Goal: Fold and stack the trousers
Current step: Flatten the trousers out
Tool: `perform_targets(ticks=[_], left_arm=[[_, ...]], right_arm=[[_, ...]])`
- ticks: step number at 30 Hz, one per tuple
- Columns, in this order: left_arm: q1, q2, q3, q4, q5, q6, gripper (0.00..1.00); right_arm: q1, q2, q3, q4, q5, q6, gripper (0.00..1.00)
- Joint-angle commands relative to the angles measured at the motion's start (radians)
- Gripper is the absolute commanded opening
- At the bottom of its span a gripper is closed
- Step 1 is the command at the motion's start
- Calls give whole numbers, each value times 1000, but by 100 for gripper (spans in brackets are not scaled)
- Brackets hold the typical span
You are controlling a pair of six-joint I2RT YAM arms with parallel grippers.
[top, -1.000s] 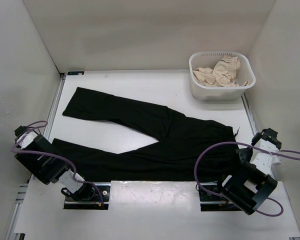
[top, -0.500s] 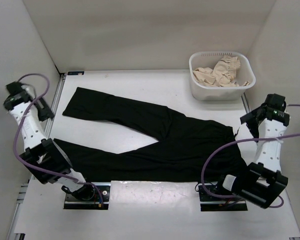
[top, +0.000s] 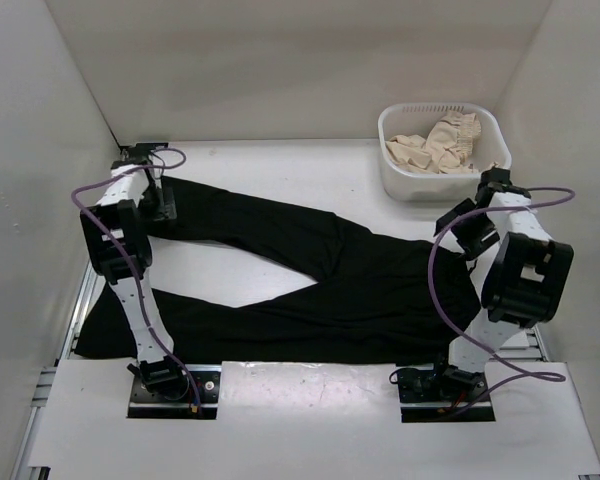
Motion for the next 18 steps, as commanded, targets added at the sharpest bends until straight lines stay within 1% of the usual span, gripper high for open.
perform_targets(ticks=[1,2,3,5,6,7,8,9,10,11,12,13,14,15,16,18], left_arm=[[-4,-3,-72,83,-213,0,87],[-4,-3,-103,96,-241,0,84],[8,-3,-168,108,-274,0,75],[28,-18,-234,131,-275,0,64],[55,-39,-262,131,-275,0,58],[69,-52,-320,131,-260,0,50],[83,-65,-354,142,-259,0,45],[105,-96,-389,153,-259,0,41],[115,-111,-453,153,-250,0,37],[126,-127,-483,153,-241,0,34],[135,-157,-506,153,-241,0,34],[145,-170,-524,153,-227,0,35],[145,-186,-550,153,-217,0,37],[145,-205,-551,153,-201,0,49],[136,-241,-551,153,-188,0,56],[125,-268,-499,122,-149,0,71]], right_arm=[[0,70,33,22,-4,63,82],[0,119,33,22,-4,63,76],[0,142,33,22,25,63,69],[0,198,51,13,53,63,55],[0,209,51,3,70,53,40],[0,209,51,2,102,39,31],[0,209,51,2,119,39,23],[0,198,51,2,134,30,11],[0,180,51,13,150,19,7],[0,180,51,13,162,19,5],[0,166,51,13,173,-9,5],[0,166,51,13,173,-20,6],[0,157,66,1,186,-30,10],[0,157,82,-10,187,-44,15],[0,157,82,-10,174,-81,25],[0,157,106,-19,150,-113,31]])
